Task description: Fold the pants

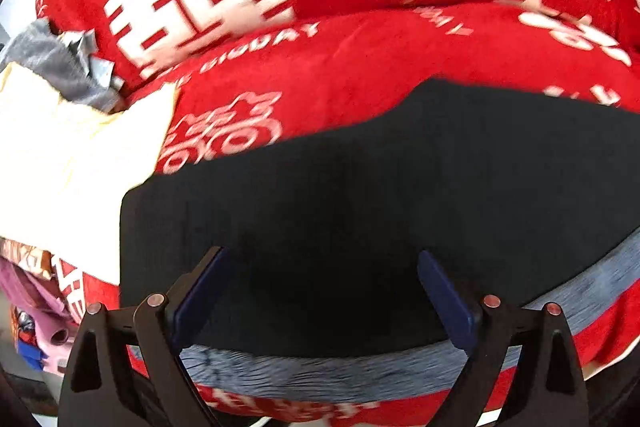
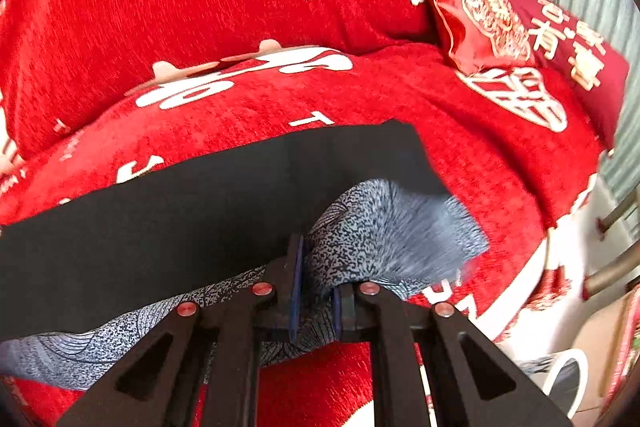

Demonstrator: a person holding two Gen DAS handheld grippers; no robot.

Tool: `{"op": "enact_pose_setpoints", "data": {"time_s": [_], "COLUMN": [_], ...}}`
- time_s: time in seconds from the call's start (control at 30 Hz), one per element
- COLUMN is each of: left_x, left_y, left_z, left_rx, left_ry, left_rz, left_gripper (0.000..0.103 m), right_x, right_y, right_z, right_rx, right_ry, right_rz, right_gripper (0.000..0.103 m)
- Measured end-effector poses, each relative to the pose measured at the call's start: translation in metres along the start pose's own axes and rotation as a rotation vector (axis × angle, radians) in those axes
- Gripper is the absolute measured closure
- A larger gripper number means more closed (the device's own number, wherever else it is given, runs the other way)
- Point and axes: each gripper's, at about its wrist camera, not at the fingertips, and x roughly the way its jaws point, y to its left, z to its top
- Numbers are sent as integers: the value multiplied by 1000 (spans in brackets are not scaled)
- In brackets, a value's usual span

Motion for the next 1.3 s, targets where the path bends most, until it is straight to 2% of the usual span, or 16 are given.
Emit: {"op": "enact_pose_setpoints", "data": {"time_s": [0.07, 0.13, 0.27, 0.3, 0.4, 0.47, 0.6, 0.77, 0.8, 0.9, 0.97, 1.0, 1.03, 1.07, 1.17, 1.3], "left_x": [-13, -23, -16, -11, -1, 1, 7, 21, 22, 17, 13, 11, 9, 5, -13, -16], "left_y": [-22, -47, -100, -109, -112, -103, -74, -30, -27, -39, -53, -61, -70, -79, -104, -135], "left_z": [2, -2, -17, -17, -17, -14, -12, -12, -9, -5, -1, 2, 6, 10, 22, 34], "left_rx": [43, 104, 247, 262, 253, 245, 210, 63, 42, 41, 60, 67, 77, 87, 121, 188], "left_ry": [-30, -58, -48, -25, -40, -27, -2, 80, 97, 93, 94, 95, 94, 86, 21, -14], "left_rz": [-24, -21, 1, -5, 37, 15, 87, 39, 27, 25, -5, -19, -39, -70, -143, -117], "left_gripper": [7, 7, 7, 7, 0, 0, 0, 0, 0, 0, 0, 0, 0, 0, 0, 0], "right_x": [-2, -8, -6, -5, -5, -6, -12, -37, -40, -34, -17, -6, 4, 13, 9, -21], "right_y": [-9, -23, -32, -31, -21, -23, -33, -19, -16, -28, -43, -48, -52, -55, -60, -40], "right_z": [6, 11, 23, 26, 35, 37, 34, 31, 31, 40, 47, 51, 53, 56, 60, 59], "right_rx": [38, 100, 162, 154, 61, 41, 60, -22, -33, 25, 83, 88, 85, 82, 74, -45], "right_ry": [-20, -65, -101, -100, -100, -109, -123, -216, -225, -216, -178, -145, -118, -92, -113, -226], "right_rz": [16, 37, 74, 71, 15, 8, -2, -61, -65, -1, 97, 118, 128, 126, 139, 28], "right_gripper": [71, 41, 37, 40, 89, 90, 91, 91, 89, 54, 52, 54, 75, 88, 92, 92]}}
